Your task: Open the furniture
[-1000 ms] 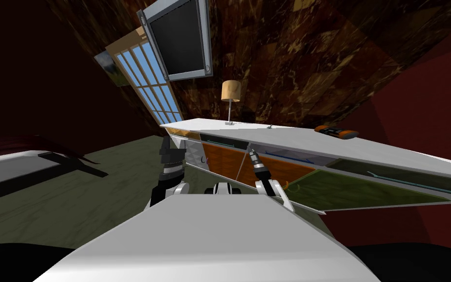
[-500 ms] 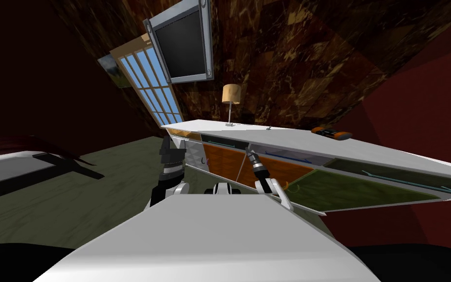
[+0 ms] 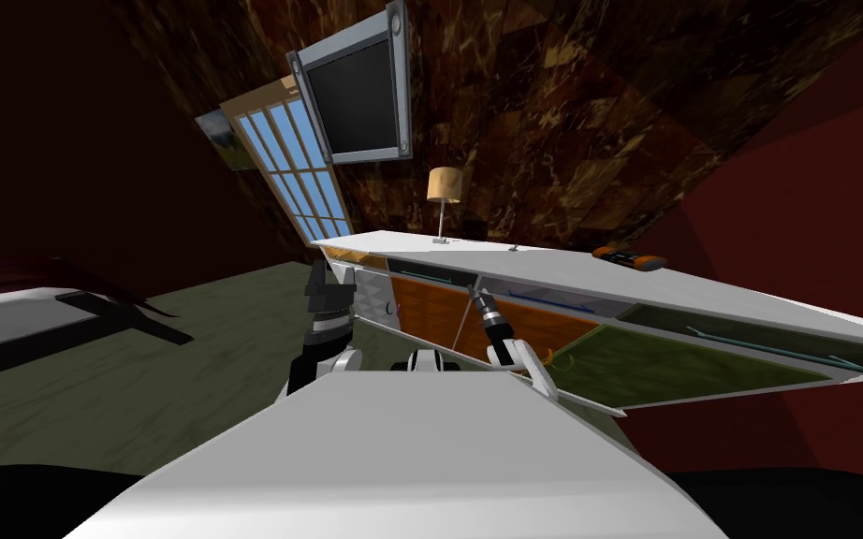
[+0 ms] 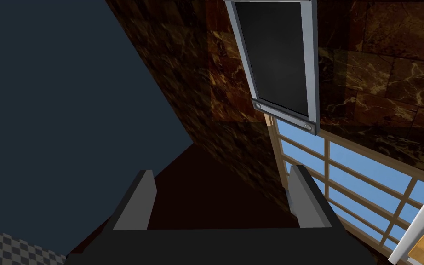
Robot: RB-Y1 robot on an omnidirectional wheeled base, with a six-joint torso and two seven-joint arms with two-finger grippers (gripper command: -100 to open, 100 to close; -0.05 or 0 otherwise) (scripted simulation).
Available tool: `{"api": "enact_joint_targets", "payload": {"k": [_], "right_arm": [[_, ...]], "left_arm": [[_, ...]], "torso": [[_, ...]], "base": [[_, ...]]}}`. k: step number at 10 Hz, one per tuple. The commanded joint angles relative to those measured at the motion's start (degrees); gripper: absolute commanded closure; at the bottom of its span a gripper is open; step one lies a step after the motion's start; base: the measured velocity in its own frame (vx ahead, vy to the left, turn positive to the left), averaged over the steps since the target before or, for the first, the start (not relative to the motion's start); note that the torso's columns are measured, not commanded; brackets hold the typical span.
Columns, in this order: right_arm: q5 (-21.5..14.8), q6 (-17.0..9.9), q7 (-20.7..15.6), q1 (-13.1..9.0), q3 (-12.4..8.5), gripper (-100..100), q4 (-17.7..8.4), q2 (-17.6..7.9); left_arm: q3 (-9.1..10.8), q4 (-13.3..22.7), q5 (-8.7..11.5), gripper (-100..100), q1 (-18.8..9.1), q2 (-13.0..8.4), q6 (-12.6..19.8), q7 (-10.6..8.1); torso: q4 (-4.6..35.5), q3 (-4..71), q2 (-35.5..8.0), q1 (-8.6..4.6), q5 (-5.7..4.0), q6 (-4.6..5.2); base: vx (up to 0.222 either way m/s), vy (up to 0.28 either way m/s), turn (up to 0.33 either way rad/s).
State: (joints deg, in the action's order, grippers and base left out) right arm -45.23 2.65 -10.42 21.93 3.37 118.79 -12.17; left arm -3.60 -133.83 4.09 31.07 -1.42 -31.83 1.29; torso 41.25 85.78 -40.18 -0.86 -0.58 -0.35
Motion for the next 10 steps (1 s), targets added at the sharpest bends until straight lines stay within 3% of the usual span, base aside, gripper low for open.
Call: {"api": "enact_joint_targets", "payload": {"k": [1, 2, 3, 4, 5, 7, 8, 9, 10], "right_arm": [[-5.1, -3.0, -1.1, -0.4, 0.3, -100, -2.2, -0.4], [-5.2, -3.1, -1.1, -0.4, 0.3, -100, -2.2, -0.4], [-7.7, -5.1, -2.4, -0.9, 0.8, -100, -3.1, -0.8], [-9.6, -5.5, -2.4, -0.9, 0.8, -100, -3.1, -0.8], [-9.6, -5.7, -2.4, -0.9, 0.8, -100, -3.1, -0.8], [-14.1, -8.2, -3.7, -1.5, 1.2, -100, -4.1, -1.1], [-14.1, -8.3, -3.7, -1.5, 1.2, -100, -4.1, -1.1], [-16.6, -10.4, -5.0, -2.0, 1.7, -100, -5.2, -1.4], [-18.4, -10.9, -5.0, -2.0, 1.7, -100, -5.2, -1.4]], "left_arm": [[0.00, 0.0, 0.0, 0, 0.0, 0.0, 0.0, 0.00], [0.00, 0.0, 0.0, 0, 0.0, 0.0, 0.0, 0.00], [0.00, 0.0, 0.0, 0, 0.0, 0.0, 0.0, 0.00], [0.00, 0.0, 0.0, 0, 0.0, 0.0, 0.0, 0.00], [0.00, 0.0, 0.0, 0, 0.0, 0.0, 0.0, 0.00], [0.00, 0.0, 0.0, 0, 0.0, 0.0, 0.0, 0.00], [0.00, 0.0, 0.0, 0, 0.0, 0.0, 0.0, 0.00], [0.00, 0.0, 0.0, 0, 0.0, 0.0, 0.0, 0.00], [0.00, 0.0, 0.0, 0, 0.0, 0.0, 0.0, 0.00]], "torso": [[-0.2, 0.1, 0.2, 0.00, -0.11, -0.11], [-0.1, 0.1, 0.3, -0.07, -0.08, -0.12], [-0.1, 0.1, 0.2, -0.15, -0.07, -0.01], [-0.2, 0.2, 0.4, -0.18, -0.17, -0.08], [-0.3, 0.3, 0.5, -0.28, -0.19, -0.11], [-0.2, 0.3, 0.6, -0.38, -0.22, -0.13], [-0.2, 0.4, 0.7, -0.40, -0.20, -0.10], [-0.2, 0.4, 0.8, -0.48, -0.19, -0.11], [-0.3, 0.5, 0.9, -0.51, -0.27, -0.15]], "base": [[0.003, 0.023, 0.011], [0.000, 0.012, 0.019], [0.030, 0.018, -0.005], [0.018, 0.024, -0.006], [0.004, 0.013, 0.011], [0.006, 0.026, 0.010], [0.006, 0.029, 0.007], [0.020, 0.038, 0.032], [0.010, 0.045, -0.012]]}}
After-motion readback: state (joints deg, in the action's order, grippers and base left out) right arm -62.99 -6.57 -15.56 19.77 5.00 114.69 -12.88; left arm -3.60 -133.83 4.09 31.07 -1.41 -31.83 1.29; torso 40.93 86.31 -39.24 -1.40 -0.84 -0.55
